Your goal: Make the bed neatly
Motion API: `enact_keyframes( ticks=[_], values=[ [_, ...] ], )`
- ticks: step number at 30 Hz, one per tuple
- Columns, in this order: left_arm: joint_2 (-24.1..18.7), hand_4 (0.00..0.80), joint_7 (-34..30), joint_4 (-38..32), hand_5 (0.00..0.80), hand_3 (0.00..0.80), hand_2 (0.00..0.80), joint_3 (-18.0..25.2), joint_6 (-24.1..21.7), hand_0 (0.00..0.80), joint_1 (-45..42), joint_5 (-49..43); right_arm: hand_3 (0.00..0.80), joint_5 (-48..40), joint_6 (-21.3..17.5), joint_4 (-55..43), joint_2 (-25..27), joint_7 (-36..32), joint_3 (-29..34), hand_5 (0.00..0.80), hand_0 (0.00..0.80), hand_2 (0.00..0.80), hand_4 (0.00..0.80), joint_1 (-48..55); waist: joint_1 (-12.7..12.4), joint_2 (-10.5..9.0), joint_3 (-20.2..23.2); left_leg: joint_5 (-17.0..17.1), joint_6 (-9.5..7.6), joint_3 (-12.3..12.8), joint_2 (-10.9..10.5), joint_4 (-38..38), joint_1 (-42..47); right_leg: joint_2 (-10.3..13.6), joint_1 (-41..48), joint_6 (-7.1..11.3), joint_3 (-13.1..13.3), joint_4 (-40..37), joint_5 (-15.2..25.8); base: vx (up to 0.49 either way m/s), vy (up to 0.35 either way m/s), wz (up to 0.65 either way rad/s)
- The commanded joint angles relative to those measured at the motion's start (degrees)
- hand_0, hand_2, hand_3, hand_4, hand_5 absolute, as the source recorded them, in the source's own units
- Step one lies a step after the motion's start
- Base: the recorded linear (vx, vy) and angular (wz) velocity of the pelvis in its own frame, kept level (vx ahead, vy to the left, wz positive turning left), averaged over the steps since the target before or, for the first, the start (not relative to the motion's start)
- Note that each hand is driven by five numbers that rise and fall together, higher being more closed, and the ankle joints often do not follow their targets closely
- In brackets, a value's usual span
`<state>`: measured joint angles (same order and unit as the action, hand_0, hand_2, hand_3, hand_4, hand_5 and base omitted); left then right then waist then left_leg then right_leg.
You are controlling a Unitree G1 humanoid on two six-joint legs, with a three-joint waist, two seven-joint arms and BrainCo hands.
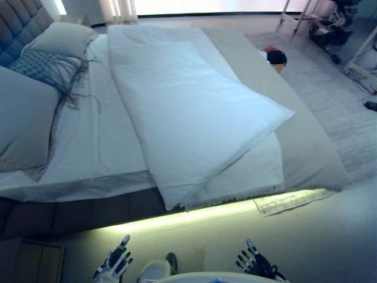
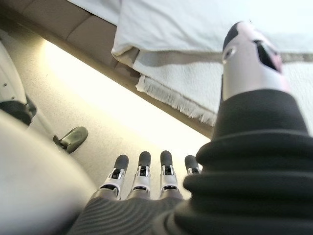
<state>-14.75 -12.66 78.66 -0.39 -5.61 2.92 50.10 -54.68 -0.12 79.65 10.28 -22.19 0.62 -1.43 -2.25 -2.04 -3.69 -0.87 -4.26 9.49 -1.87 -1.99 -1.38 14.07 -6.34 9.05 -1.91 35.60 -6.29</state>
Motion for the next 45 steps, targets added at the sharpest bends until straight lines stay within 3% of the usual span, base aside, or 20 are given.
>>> enact_keyframes(
  ticks=[1, 4, 5, 7, 10, 16, 18, 20, 22, 23, 26, 29, 33, 45],
  values=[
    [0.54, 0.0, -1.35, -1.05, 0.0, 0.0, 0.0, 1.05, -1.3, 0.0, 2.02, -1.39, 0.0, -0.67, -0.45, 0.01, 2.47, -0.6, 0.92, 0.0, 0.0, 0.0, 0.0, 0.56, 2.61, 2.26, -4.79, 1.5, 1.55, 0.67, 1.71, -1.42, -3.68, -5.17, -4.68, -3.26, -4.44, -16.8, 9.31, 0.108, -0.171, -0.24],
    [0.14, 0.0, -1.73, -1.98, 0.0, 0.0, 0.0, 0.49, -1.16, 0.0, 3.96, -0.46, 0.0, -3.3, -1.12, -0.38, 2.76, -1.88, 0.52, 0.0, 0.0, 0.0, 0.0, -1.45, 4.66, 1.52, -8.22, -3.98, 1.89, -3.13, -0.11, -4.64, -3.31, -3.6, -11.67, -2.13, -1.75, -28.31, 15.71, 0.054, -0.23, 0.1],
    [0.16, 0.0, -1.63, -2.41, 0.0, 0.0, 0.0, 0.37, -1.04, 0.0, 4.68, 0.32, 0.0, -3.22, -0.99, -0.91, 2.84, -1.48, 0.33, 0.0, 0.0, 0.0, 0.0, -2.59, 5.12, 1.53, -9.0, -5.46, 1.92, -3.46, -0.14, -6.23, -3.57, -3.98, -12.75, -2.25, -1.36, -28.41, 15.83, -0.018, -0.166, 0.42],
    [0.97, 0.0, -1.48, -2.23, 0.0, 0.0, 0.0, 0.09, -1.9, 0.0, 5.08, 1.46, 0.0, -2.5, -0.91, -1.64, 2.89, -0.08, -0.73, 0.0, 0.0, 0.0, 0.0, -4.45, 5.45, 0.7, -9.3, -8.37, 1.62, -1.44, 0.0, -10.94, -4.19, -3.34, -11.97, -2.2, -3.3, -26.8, 13.92, 0.082, -0.129, 0.5],
    [2.51, 0.0, -0.67, -2.72, 0.0, 0.0, 0.0, 0.47, -2.52, 0.0, 3.61, 2.86, 0.0, -0.01, -1.66, -2.12, 3.16, 0.45, -1.39, 0.0, 0.0, 0.0, 0.0, -4.55, 5.35, 0.51, -8.6, -10.07, 2.03, -0.91, 1.01, -13.57, -2.34, -3.04, -9.4, -2.28, -4.7, -23.62, 11.32, 0.233, -0.113, 0.53],
    [2.89, 0.0, 0.62, -1.43, 0.0, 0.0, 0.0, 1.21, -0.81, 0.0, 1.93, -0.53, 0.0, -2.06, -4.08, -3.08, 3.66, -0.62, -1.37, 0.0, 0.0, 0.0, 0.0, -5.56, 4.6, 1.64, -5.45, -8.36, 4.4, -2.26, 2.99, -9.71, 4.18, -3.7, -4.36, -3.26, -8.0, -23.83, 8.55, 0.28, -0.081, 0.15],
    [2.99, 0.0, 0.62, -1.11, 0.0, 0.0, 0.0, 1.11, -0.69, 0.0, 1.45, -0.16, 0.0, -3.27, -4.96, -3.51, 3.82, -0.23, -1.57, 0.0, 0.0, 0.0, 0.0, -6.04, 4.31, 1.65, -5.39, -5.99, 5.81, -2.54, 3.51, -14.7, 2.83, -3.71, -3.1, -4.22, -8.99, -24.37, 8.13, 0.151, -0.037, 0.31],
    [3.71, 0.0, -0.44, -1.1, 0.0, 0.0, 0.0, 1.23, -0.96, 0.0, 0.56, -0.84, 0.0, -3.56, -5.43, -4.46, 4.27, -0.36, -1.63, 0.0, 0.0, 0.0, 0.0, -6.85, 2.77, 1.92, -6.71, 0.28, 8.39, -6.41, 3.87, -23.85, -4.6, -4.36, 0.77, -5.75, -8.34, -25.48, 6.67, 0.173, 0.041, 0.21],
    [4.08, 0.0, -1.38, -1.53, 0.0, 0.0, 0.0, -0.18, -1.45, 0.0, 0.97, 0.15, 0.0, -5.26, -6.05, -5.55, 4.48, -0.99, -2.84, 0.0, 0.0, 0.0, 0.0, -9.03, 0.97, 2.91, -9.14, 3.25, 9.94, -8.47, 6.1, -17.74, -9.28, -4.53, 1.76, -5.21, -7.25, -24.8, 4.65, 0.056, 0.184, 0.07],
    [3.77, 0.0, -1.79, -1.73, 0.0, 0.0, 0.0, -1.3, -1.52, 0.0, 1.73, 0.97, 0.0, -5.47, -6.91, -5.53, 4.65, -1.2, -3.09, 0.0, 0.0, 0.0, 0.0, -10.44, 0.79, 2.95, -10.42, 3.42, 9.88, -7.97, 8.19, -15.77, -10.69, -4.11, 1.07, -5.23, -7.32, -24.08, 3.98, -0.111, 0.112, -0.23],
    [3.43, 0.0, -0.27, -2.7, 0.0, 0.0, 0.0, -3.58, -1.41, 0.0, 5.39, 2.47, 0.0, -7.66, -8.49, -7.59, 4.72, 0.9, -4.47, 0.0, 0.0, 0.0, 0.0, -14.52, 0.83, 2.63, -12.94, -1.3, 8.57, -5.17, 7.39, -18.75, -14.05, -1.36, -3.23, -4.94, -7.83, -20.24, 3.58, -0.088, 0.083, -0.51],
    [1.49, 0.0, -1.33, -3.68, 0.0, 0.0, 0.0, -4.39, -0.75, 0.0, 8.51, 5.5, 0.0, -10.22, -9.24, -9.16, 5.93, 0.04, -4.22, 0.0, 0.0, 0.0, 0.0, -18.98, 0.21, 2.41, -15.31, -3.41, 8.12, -5.52, 7.29, -21.77, -17.55, 0.72, -7.93, -3.99, -7.78, -16.96, 4.23, -0.058, 0.003, -0.61],
    [-0.82, 0.0, -1.83, -5.5, 0.0, 0.0, 0.0, -6.62, 0.73, 0.0, 12.22, 8.33, 0.0, -13.22, -8.73, -11.07, 9.17, 4.31, -4.22, 0.0, 0.0, 0.0, 0.0, -27.66, -0.71, 2.57, -18.43, -5.98, 7.48, -5.87, 6.89, -27.56, -23.49, 1.58, -12.96, -3.6, -6.79, -13.41, 3.95, -0.067, -0.033, 0.31],
    [-3.13, 0.0, -2.68, -11.14, 0.0, 0.0, 0.0, -7.94, 0.68, 0.0, 12.25, 13.29, 0.0, -16.14, -6.21, -9.27, 22.75, 14.07, -1.38, 0.0, 0.0, 0.0, 0.0, -40.02, -3.09, 4.34, -24.0, -7.83, 6.29, -7.68, 6.38, -35.07, -35.31, 2.15, -26.86, -3.97, -6.87, -1.99, 1.71, -0.032, -0.065, 0.15]
  ],
)
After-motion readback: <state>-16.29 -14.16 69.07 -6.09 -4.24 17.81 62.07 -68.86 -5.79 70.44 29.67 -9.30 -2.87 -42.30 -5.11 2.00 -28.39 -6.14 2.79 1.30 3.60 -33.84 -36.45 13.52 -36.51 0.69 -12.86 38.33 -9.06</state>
